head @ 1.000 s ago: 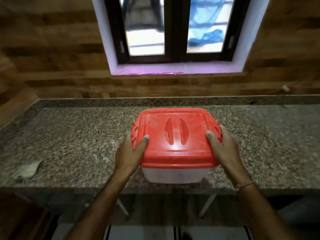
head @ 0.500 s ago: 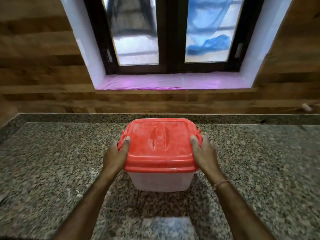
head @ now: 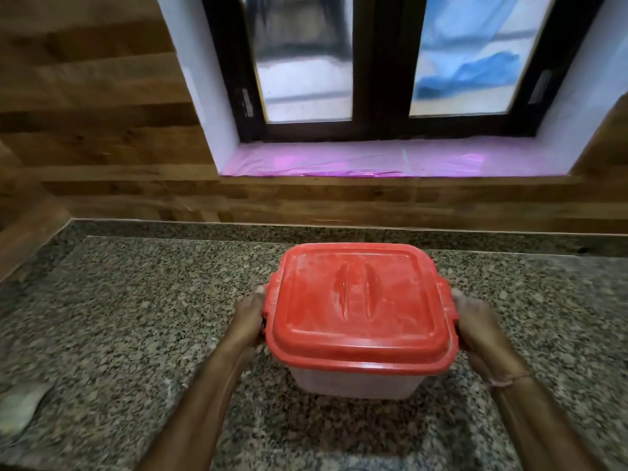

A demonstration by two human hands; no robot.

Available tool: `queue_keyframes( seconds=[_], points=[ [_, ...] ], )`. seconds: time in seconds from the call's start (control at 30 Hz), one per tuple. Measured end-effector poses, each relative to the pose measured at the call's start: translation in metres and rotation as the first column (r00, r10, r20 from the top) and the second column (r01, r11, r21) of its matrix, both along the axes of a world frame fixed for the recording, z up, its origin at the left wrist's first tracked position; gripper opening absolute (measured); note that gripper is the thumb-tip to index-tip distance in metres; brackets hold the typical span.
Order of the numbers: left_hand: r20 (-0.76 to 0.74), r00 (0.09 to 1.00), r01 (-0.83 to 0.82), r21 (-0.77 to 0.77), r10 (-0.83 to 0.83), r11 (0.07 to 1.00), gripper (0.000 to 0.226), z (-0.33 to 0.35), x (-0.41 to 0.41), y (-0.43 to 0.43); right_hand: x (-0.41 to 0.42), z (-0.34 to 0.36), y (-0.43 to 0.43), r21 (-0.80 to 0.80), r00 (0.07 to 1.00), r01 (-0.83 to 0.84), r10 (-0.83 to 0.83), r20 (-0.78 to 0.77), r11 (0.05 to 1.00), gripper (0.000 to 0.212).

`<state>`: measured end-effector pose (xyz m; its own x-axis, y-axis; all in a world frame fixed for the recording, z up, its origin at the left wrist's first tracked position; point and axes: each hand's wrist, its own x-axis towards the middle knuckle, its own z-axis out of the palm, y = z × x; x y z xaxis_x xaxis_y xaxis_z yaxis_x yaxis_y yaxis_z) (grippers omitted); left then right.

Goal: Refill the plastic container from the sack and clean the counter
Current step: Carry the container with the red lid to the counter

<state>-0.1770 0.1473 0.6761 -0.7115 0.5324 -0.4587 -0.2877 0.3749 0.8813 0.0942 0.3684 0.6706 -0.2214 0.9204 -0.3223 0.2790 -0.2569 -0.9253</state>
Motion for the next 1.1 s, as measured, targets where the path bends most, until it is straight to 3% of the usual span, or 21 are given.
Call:
queue_keyframes(
  seconds=[0.07, 0.1, 0.2, 0.27, 0.37, 0.47, 0.6, 0.77, 0.97, 1.1],
  points=[
    [0.121, 0.993, -0.013, 0.043, 0.008, 0.999, 0.049, -0.008, -0.003, -0.004, 0.002, -0.013, -0.001, -0.150, 0.998, -0.008, -0.002, -0.066, 0.989, 0.024],
    [0.115, 0.993, -0.008, 0.063, 0.001, 0.998, 0.045, -0.007, -0.003, -0.004, 0.004, -0.019, -0.002, -0.143, 0.997, 0.007, -0.018, -0.079, 0.990, 0.021],
    [-0.093, 0.995, 0.045, 0.136, -0.032, 0.990, 0.042, 0.006, 0.004, -0.004, 0.012, -0.003, -0.020, 0.128, 0.994, 0.074, -0.063, -0.084, 0.989, 0.037],
    [-0.185, 0.978, 0.131, 0.172, -0.099, 0.976, 0.046, 0.014, 0.010, -0.003, 0.011, 0.015, -0.040, 0.216, 0.996, 0.021, -0.002, -0.087, 0.976, 0.051],
    [-0.150, 0.975, 0.192, 0.224, -0.161, 0.956, 0.066, 0.019, 0.022, 0.002, -0.002, 0.030, -0.061, 0.172, 0.987, -0.074, 0.097, -0.128, 0.982, 0.047],
    [-0.138, 0.985, 0.142, 0.264, -0.108, 0.954, 0.090, 0.018, 0.025, 0.003, -0.011, 0.033, -0.068, 0.171, 0.984, -0.026, 0.055, -0.168, 0.985, 0.050],
    [-0.130, 0.989, 0.100, 0.294, -0.064, 0.950, 0.097, 0.020, 0.021, -0.001, -0.013, 0.035, -0.076, 0.170, 0.984, -0.008, 0.038, -0.174, 0.985, 0.050],
    [-0.191, 0.982, 0.074, 0.342, -0.007, 0.937, 0.080, 0.033, 0.019, -0.004, -0.018, 0.047, -0.087, 0.201, 0.984, -0.004, 0.040, -0.176, 0.980, 0.046],
    [-0.274, 0.961, 0.127, 0.385, -0.019, 0.914, 0.076, 0.059, 0.022, 0.007, -0.009, 0.079, -0.083, 0.291, 0.988, 0.041, 0.006, -0.157, 0.956, 0.054],
    [-0.327, 0.945, 0.141, 0.379, -0.010, 0.914, 0.081, 0.075, 0.043, 0.031, 0.014, 0.089, -0.061, 0.229, 0.971, 0.032, 0.023, -0.237, 0.973, 0.056]
  ],
)
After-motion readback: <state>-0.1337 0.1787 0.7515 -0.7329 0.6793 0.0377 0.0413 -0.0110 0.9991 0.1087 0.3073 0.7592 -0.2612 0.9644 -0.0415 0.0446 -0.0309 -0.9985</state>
